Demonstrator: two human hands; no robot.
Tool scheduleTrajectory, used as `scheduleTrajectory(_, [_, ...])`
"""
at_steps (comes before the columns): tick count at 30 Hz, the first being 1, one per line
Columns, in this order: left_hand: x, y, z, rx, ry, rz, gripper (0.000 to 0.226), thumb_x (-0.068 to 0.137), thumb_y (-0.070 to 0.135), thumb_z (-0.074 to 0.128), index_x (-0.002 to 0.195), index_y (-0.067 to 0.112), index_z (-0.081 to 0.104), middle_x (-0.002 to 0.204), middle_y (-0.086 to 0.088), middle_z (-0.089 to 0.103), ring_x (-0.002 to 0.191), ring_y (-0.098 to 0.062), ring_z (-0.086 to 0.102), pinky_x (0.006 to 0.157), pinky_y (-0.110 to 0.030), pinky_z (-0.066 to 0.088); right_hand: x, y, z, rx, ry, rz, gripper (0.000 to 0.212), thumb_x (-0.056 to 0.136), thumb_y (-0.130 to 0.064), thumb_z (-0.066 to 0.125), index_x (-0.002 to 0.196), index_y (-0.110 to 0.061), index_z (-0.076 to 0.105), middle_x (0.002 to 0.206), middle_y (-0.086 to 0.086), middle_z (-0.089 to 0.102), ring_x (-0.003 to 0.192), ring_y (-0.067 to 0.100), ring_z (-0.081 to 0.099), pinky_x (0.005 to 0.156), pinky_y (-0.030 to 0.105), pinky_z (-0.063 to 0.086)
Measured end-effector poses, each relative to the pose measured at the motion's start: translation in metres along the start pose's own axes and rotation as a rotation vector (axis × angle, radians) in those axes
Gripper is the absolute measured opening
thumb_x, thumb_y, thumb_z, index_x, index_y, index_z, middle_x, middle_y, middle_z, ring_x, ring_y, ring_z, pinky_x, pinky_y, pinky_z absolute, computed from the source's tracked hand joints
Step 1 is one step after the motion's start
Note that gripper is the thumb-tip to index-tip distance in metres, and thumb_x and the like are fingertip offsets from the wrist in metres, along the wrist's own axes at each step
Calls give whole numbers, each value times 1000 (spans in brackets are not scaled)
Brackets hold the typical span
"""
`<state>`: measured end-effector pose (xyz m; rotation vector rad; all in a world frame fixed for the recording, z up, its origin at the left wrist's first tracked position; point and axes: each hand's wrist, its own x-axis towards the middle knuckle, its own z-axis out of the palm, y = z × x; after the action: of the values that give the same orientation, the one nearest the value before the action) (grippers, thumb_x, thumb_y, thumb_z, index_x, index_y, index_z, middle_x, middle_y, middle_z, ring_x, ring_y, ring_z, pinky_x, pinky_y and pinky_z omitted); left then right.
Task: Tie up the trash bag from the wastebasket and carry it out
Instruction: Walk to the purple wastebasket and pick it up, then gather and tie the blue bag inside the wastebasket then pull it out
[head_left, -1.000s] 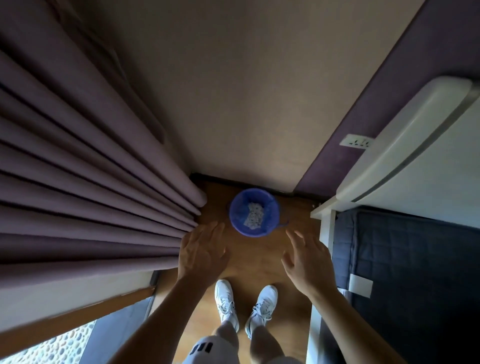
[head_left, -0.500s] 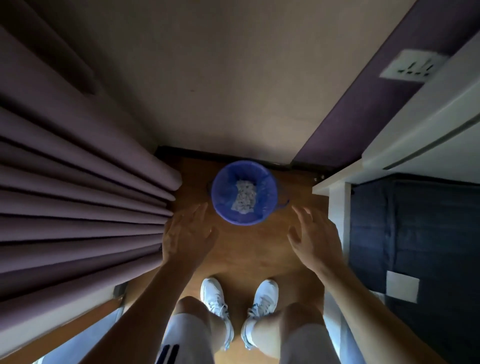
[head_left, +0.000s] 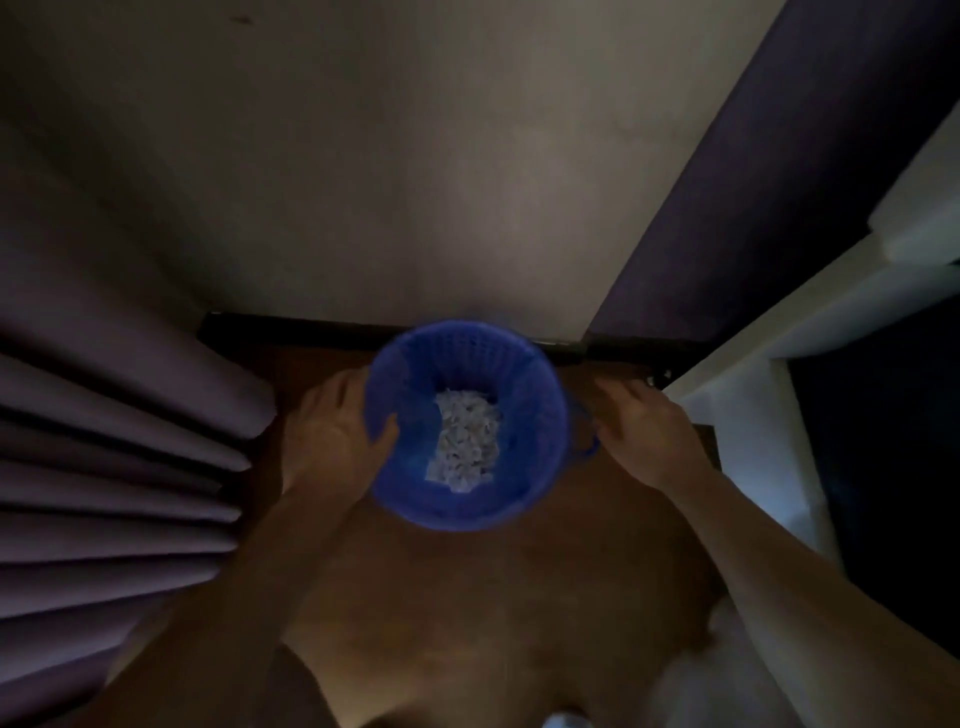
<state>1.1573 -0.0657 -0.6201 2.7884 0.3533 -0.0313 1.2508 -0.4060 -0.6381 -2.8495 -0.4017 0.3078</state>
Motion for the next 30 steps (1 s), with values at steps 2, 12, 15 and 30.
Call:
scheduleTrajectory(2, [1, -9, 19, -15, 29, 24, 70, 83, 57, 39, 136, 13, 52, 132, -16, 58, 115, -39, 57, 97, -48, 46, 14, 9, 11, -37, -49, 19, 56, 92, -32, 62, 144, -19, 46, 138, 12, 57, 122, 33, 56, 97, 44, 50])
scheduleTrajectory(12, [-14, -23, 39, -163, 56, -24, 79, 86, 57, 38, 143, 4, 46, 144, -21, 51, 124, -42, 54, 104, -53, 43, 38, 26, 59, 26, -236, 184, 46, 92, -38, 61, 133, -30, 42, 111, 2, 66, 98, 21, 66, 83, 43, 57])
scheduleTrajectory(15, [-12, -24, 41, -151, 63, -21, 78, 87, 58, 36, 143, 6, 46, 144, -19, 51, 124, -39, 54, 106, -50, 42, 46, 33, 69, 44, -248, 265, 24, 93, -35, 62, 112, -22, 54, 95, 2, 65, 85, 20, 65, 75, 39, 56])
scheduleTrajectory(30, [11, -8, 31, -211, 155, -75, 73, 86, 53, 39, 139, 4, 50, 136, -19, 57, 117, -39, 57, 99, -47, 45, -2, -47, -50, 763, 204, 12, 28, 96, -23, 61, 71, -10, 66, 67, 9, 64, 58, 7, 57, 56, 15, 43])
